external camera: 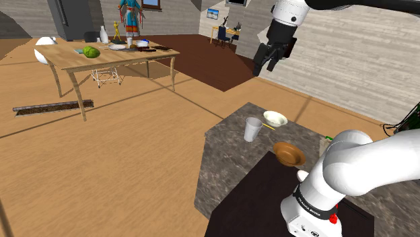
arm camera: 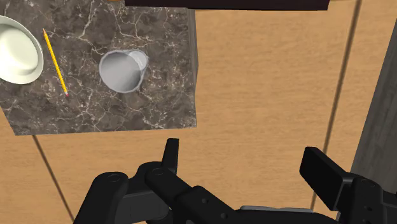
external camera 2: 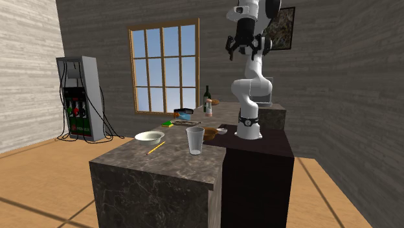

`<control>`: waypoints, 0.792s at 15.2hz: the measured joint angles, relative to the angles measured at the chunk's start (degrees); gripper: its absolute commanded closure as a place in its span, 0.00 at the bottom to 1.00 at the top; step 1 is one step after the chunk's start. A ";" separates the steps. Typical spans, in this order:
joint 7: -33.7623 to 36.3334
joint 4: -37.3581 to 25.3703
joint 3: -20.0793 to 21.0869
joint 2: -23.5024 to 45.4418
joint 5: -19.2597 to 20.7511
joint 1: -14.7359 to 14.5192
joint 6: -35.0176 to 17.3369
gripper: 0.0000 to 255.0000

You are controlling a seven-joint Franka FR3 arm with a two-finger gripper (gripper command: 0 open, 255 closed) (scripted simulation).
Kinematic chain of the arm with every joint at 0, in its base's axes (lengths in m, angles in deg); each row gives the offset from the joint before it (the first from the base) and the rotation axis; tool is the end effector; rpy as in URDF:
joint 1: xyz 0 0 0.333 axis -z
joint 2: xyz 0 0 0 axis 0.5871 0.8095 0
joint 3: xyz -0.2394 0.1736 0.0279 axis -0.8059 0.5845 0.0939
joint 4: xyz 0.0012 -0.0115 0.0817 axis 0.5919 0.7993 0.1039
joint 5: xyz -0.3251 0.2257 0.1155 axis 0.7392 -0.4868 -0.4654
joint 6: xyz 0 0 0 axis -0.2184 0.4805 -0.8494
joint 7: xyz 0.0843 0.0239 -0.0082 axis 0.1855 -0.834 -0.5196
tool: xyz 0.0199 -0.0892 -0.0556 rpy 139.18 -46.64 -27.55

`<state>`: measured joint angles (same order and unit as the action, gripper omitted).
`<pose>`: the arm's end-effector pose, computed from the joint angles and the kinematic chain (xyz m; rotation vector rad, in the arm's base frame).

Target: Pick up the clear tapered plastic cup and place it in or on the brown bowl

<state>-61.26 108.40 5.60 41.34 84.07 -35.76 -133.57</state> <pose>0.3581 -0.0105 0.6110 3.0771 -0.0998 0.2087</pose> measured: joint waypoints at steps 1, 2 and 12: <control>0.00 0.00 0.00 0.00 0.00 0.00 0.00 0.00; -0.48 0.51 -0.55 -0.12 0.15 0.14 -0.34 0.00; -9.12 10.09 -10.91 4.30 2.55 2.94 -12.79 0.00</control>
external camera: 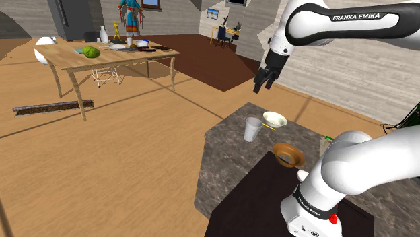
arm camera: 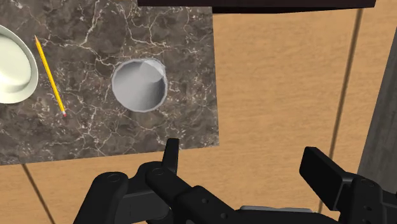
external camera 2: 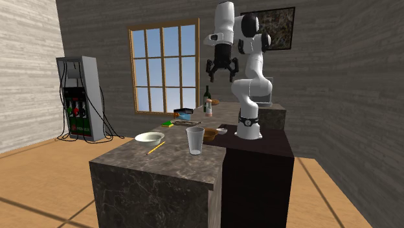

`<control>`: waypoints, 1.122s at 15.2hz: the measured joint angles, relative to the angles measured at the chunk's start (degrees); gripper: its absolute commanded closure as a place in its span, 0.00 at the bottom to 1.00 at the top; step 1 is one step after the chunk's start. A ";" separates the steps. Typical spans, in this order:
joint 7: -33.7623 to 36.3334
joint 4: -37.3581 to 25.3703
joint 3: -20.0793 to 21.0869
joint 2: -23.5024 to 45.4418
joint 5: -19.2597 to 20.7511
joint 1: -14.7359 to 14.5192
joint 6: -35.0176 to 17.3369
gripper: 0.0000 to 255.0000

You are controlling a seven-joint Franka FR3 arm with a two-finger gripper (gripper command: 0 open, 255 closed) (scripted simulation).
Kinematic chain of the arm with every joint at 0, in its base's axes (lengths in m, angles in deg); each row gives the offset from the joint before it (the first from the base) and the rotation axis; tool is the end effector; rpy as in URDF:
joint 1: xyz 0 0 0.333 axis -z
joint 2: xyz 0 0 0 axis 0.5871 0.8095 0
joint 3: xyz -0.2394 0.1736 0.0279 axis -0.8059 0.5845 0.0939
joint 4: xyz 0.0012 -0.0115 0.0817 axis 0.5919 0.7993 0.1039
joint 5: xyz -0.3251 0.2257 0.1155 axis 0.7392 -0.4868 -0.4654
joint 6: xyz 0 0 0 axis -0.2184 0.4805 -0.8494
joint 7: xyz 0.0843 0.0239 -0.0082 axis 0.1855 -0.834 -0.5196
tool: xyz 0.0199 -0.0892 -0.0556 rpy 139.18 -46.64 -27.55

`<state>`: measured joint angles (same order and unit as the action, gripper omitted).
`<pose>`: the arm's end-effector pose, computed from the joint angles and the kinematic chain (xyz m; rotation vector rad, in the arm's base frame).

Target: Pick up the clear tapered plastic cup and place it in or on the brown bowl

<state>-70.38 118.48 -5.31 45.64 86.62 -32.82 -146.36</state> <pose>0.3756 -0.1103 0.5099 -3.1314 0.1329 -0.1566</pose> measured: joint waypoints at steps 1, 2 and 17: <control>-1.13 0.12 -1.26 1.15 0.19 0.27 -1.12 0.00; -2.06 1.27 -2.36 1.78 0.39 0.57 -2.68 0.00; -22.33 1.87 -20.59 27.13 -6.48 0.31 -23.53 0.00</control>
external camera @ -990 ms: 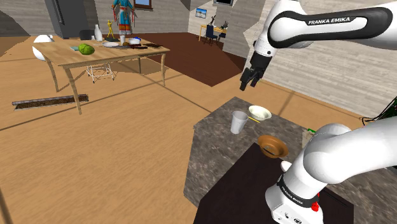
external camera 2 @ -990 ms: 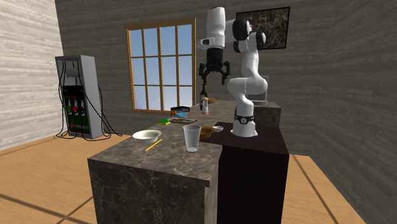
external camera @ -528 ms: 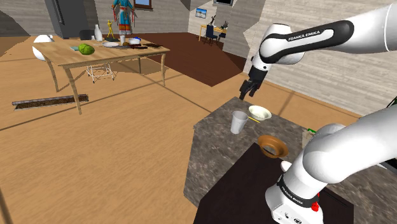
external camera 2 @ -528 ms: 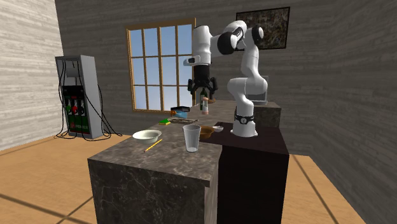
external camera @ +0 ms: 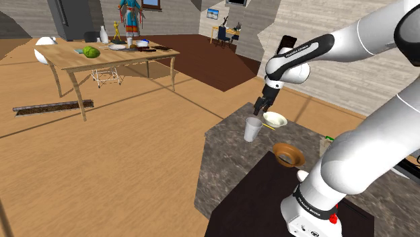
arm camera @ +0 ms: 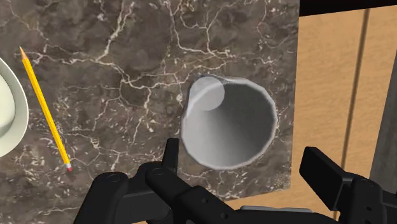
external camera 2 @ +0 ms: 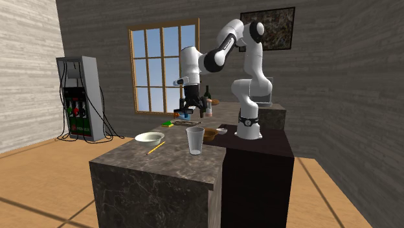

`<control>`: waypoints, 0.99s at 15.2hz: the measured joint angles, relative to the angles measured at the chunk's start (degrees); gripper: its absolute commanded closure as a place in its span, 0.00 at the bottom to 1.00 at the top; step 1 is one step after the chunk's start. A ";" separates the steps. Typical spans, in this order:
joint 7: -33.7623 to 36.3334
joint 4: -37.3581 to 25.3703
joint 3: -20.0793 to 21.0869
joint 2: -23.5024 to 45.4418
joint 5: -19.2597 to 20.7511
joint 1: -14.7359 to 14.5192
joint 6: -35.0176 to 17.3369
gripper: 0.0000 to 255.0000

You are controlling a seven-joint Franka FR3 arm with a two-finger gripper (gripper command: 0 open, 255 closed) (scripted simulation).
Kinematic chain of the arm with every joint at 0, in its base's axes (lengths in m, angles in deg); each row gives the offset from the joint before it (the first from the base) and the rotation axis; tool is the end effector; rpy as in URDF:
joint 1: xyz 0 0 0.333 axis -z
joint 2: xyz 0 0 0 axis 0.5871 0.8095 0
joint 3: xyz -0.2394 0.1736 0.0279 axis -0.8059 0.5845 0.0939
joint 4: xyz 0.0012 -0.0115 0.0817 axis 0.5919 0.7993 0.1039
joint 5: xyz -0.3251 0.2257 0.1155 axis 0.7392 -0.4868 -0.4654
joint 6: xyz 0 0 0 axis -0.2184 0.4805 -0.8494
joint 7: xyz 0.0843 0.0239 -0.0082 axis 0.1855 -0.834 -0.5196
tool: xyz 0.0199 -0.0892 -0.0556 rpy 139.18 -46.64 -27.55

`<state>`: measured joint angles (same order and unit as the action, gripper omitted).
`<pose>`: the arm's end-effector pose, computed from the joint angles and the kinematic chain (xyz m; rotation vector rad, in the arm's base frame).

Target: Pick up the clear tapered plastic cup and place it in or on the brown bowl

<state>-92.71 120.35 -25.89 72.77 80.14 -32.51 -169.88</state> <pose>0.3852 -0.2653 0.3178 -3.0296 0.1788 -0.0629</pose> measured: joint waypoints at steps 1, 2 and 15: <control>-2.41 -0.78 -1.32 2.66 -1.80 -0.21 -1.13 0.00; -4.74 -1.40 -2.36 5.01 -3.64 -0.32 -2.02 0.00; -15.76 -2.15 -2.86 17.69 -16.51 -0.51 -9.60 0.00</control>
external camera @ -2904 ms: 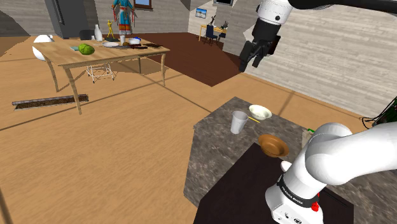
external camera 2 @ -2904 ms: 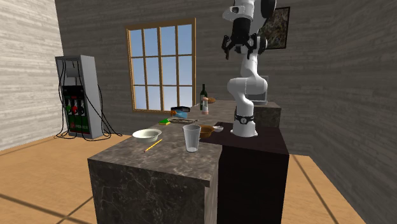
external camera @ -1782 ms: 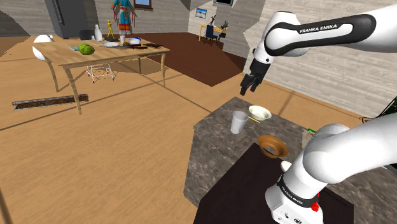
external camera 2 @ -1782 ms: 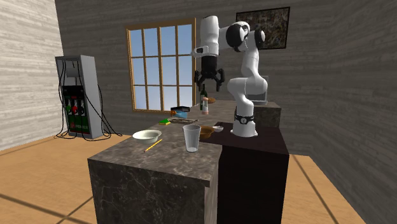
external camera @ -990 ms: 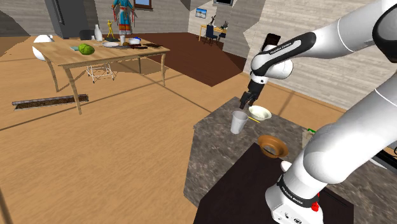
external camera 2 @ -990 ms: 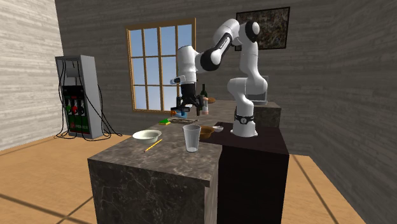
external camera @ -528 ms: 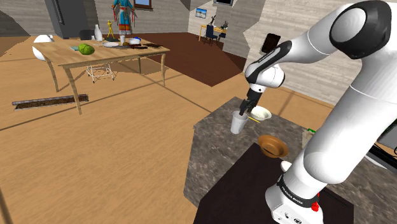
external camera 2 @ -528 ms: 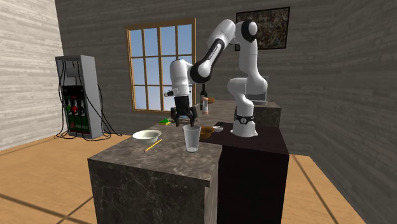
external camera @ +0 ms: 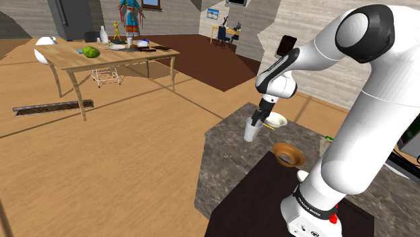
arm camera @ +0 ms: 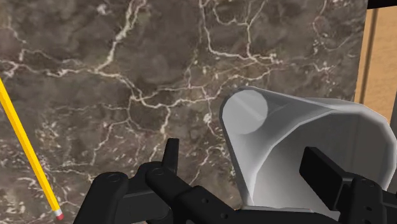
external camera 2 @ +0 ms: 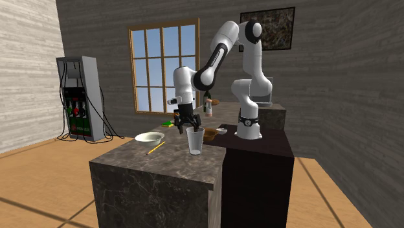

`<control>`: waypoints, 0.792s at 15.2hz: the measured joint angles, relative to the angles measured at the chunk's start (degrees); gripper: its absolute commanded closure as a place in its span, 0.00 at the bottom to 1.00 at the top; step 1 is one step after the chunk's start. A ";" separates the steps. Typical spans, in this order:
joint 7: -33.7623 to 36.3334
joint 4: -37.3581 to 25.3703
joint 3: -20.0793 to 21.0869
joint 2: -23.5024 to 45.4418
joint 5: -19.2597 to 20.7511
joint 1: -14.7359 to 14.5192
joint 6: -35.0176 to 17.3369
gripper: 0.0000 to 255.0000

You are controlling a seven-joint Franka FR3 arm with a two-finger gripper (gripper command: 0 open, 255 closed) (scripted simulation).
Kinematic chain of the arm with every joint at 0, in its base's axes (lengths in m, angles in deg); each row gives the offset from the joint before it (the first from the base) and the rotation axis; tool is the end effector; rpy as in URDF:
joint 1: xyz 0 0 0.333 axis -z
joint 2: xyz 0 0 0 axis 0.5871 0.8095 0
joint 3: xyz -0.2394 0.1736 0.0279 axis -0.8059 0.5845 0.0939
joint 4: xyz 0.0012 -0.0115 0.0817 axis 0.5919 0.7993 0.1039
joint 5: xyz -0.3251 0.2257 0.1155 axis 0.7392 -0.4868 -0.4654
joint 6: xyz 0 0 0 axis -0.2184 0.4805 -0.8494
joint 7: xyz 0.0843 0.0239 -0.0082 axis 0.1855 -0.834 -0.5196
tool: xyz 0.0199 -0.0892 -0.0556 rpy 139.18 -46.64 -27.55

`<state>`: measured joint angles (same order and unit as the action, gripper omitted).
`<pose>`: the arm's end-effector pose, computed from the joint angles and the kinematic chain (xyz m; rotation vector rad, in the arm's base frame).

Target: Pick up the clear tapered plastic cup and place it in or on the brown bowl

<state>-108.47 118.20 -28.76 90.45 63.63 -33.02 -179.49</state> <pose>0.3793 -0.3001 0.2229 -3.0031 0.1899 -0.0383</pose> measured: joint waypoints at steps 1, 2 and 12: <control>-0.07 -0.01 0.02 0.07 -0.09 0.02 -0.05 0.00; -0.11 0.00 0.02 0.10 -0.12 0.02 -0.07 0.00; -0.12 -0.01 -0.01 0.06 -0.12 0.04 -0.11 1.00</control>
<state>-108.59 118.20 -28.76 90.51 63.51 -32.98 -179.60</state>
